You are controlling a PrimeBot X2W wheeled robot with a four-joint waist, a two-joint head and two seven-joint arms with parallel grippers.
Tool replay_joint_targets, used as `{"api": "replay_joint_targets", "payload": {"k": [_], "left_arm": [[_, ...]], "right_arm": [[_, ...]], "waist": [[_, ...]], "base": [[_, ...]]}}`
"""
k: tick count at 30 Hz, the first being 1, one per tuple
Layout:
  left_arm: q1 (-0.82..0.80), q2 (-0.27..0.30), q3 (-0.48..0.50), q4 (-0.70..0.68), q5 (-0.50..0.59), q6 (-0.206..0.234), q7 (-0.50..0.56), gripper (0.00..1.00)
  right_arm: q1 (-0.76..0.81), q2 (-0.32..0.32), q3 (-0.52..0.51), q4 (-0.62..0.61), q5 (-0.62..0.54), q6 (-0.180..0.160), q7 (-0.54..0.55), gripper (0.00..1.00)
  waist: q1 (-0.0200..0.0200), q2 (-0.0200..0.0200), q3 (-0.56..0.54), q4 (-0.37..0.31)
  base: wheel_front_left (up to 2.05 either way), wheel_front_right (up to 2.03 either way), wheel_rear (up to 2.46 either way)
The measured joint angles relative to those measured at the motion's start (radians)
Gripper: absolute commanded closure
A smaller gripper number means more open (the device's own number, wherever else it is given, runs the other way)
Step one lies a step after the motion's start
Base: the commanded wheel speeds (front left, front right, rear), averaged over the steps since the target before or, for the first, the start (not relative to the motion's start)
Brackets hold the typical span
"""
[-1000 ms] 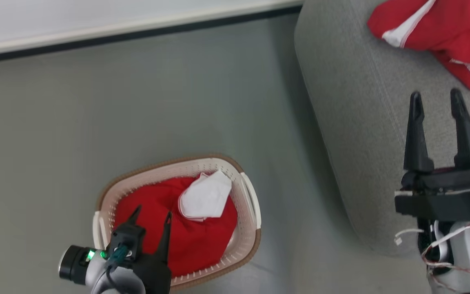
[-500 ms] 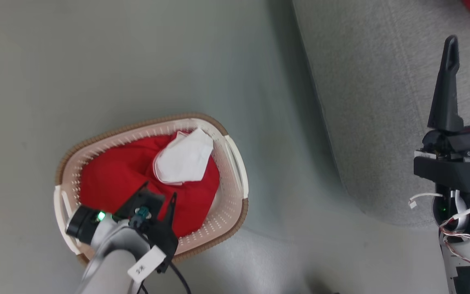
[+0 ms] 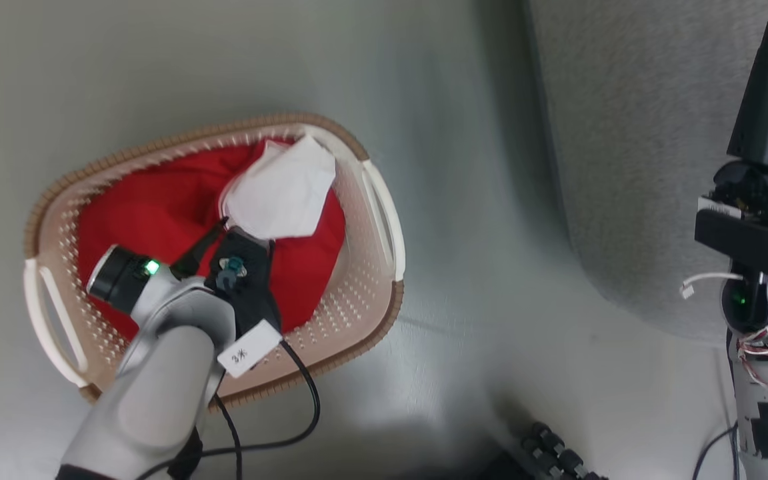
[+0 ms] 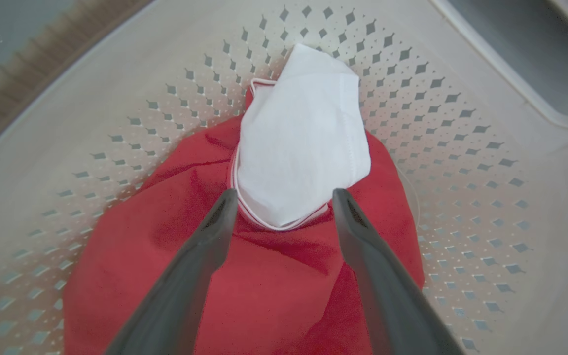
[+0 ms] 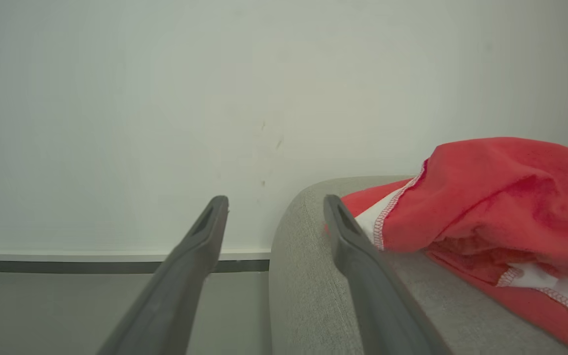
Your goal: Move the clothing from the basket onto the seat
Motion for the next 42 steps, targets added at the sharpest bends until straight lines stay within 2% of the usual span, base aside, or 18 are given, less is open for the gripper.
{"api": "replay_joint_targets", "payload": {"k": [7, 16, 32, 33, 34, 36, 42], "left_arm": [[-0.039, 0.0, -0.013, 0.073, 0.008, 0.0, -0.024, 0.0], [-0.109, 0.021, -0.017, 0.142, 0.044, 0.011, -0.042, 0.0], [-0.203, -0.017, -0.029, 0.256, 0.065, 0.056, -0.07, 0.0], [-0.204, -0.019, -0.029, 0.266, 0.065, 0.059, -0.069, 0.29], [-0.205, -0.02, -0.029, 0.274, 0.065, 0.064, -0.069, 0.64], [-0.21, -0.023, -0.029, 0.288, 0.065, 0.064, -0.069, 1.0], [-0.222, -0.031, -0.032, 0.325, 0.067, 0.072, -0.077, 1.0]], "right_arm": [[-0.021, 0.005, 0.006, 0.014, -0.003, 0.0, -0.001, 0.0], [-0.042, 0.015, 0.025, 0.015, -0.01, 0.001, -0.008, 0.0], [-0.04, 0.021, 0.032, 0.024, -0.018, 0.001, -0.008, 0.0], [-0.04, 0.022, 0.032, 0.024, -0.018, 0.001, -0.008, 0.0], [-0.04, 0.022, 0.032, 0.024, -0.018, 0.001, -0.008, 0.0], [-0.04, 0.022, 0.031, 0.024, -0.018, 0.001, -0.008, 0.0], [-0.04, 0.022, 0.026, 0.025, -0.021, 0.001, -0.008, 0.0]], "waist": [[0.0, -0.0001, 0.077, -0.001], [-0.0001, -0.0001, 0.119, -0.016], [-0.0002, -0.0003, 0.141, -0.028], [-0.0002, -0.0003, 0.141, -0.028], [-0.0002, -0.0003, 0.142, -0.028], [-0.0002, -0.0003, 0.143, -0.028], [-0.0002, -0.0003, 0.143, -0.028]], "base": [[0.0, 0.0, 0.0], [0.0, 0.0, 0.0], [0.0, 0.0, 0.0], [0.0, 0.0, 0.0], [0.0, 0.0, 0.0], [0.0, 0.0, 0.0], [0.0, 0.0, 0.0]]}}
